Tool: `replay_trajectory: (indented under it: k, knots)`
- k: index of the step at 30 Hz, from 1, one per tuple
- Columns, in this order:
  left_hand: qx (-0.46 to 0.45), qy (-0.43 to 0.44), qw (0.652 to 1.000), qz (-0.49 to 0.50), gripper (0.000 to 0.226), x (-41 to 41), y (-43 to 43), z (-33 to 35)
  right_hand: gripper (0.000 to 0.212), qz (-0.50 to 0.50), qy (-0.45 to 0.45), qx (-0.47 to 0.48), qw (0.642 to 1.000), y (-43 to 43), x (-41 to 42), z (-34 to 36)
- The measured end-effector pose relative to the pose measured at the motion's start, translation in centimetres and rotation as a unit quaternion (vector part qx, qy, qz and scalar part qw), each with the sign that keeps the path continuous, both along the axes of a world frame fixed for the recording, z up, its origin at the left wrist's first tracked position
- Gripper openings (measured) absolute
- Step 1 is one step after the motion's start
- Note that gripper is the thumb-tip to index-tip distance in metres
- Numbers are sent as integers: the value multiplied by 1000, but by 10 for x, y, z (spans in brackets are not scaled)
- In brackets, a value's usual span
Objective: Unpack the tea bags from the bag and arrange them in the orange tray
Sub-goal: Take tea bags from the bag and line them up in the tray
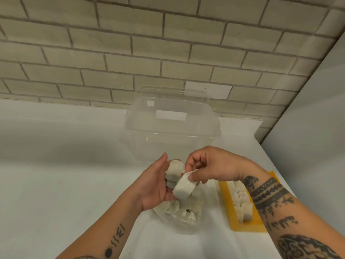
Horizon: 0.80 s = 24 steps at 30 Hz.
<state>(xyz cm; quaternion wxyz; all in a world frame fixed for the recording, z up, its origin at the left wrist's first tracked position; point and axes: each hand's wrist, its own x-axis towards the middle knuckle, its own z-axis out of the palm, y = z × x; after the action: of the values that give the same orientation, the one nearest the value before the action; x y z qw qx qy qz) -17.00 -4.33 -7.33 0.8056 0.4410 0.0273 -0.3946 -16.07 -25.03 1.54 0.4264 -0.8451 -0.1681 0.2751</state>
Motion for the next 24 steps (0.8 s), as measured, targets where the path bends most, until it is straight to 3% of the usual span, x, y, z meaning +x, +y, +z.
replay_trajectory:
  k: [5, 8, 12, 15, 19, 22, 24]
  knots:
    - [-46, -17, 997, -58, 49, -10, -13, 9, 27, -46, -141, -102, 984, 4, 6, -11]
    - [-23, -17, 1000, -11, 44, -12, -23, 3, 49, -151, -158, -25, 975, -3, 0, -29]
    - [1, -6, 998, 62, 30, -12, -37, 1, 30, -308, -136, 126, 933, -20, -14, -52]
    - [35, -11, 996, 75, 26, -11, -52, 2, 22, -353, -112, 127, 920, -35, -32, -67]
    - [111, -84, 990, 8, 25, -14, -83, 5, 27, -353, -98, 157, 917, -51, -53, -82]
    - [163, -130, 978, -32, 24, -19, -113, 5, 10, -391, -124, 153, 899, -70, -63, -86]
    - [173, -146, 973, -46, 24, -21, -132, 5, 9, -404, -137, 127, 895, -87, -68, -85]
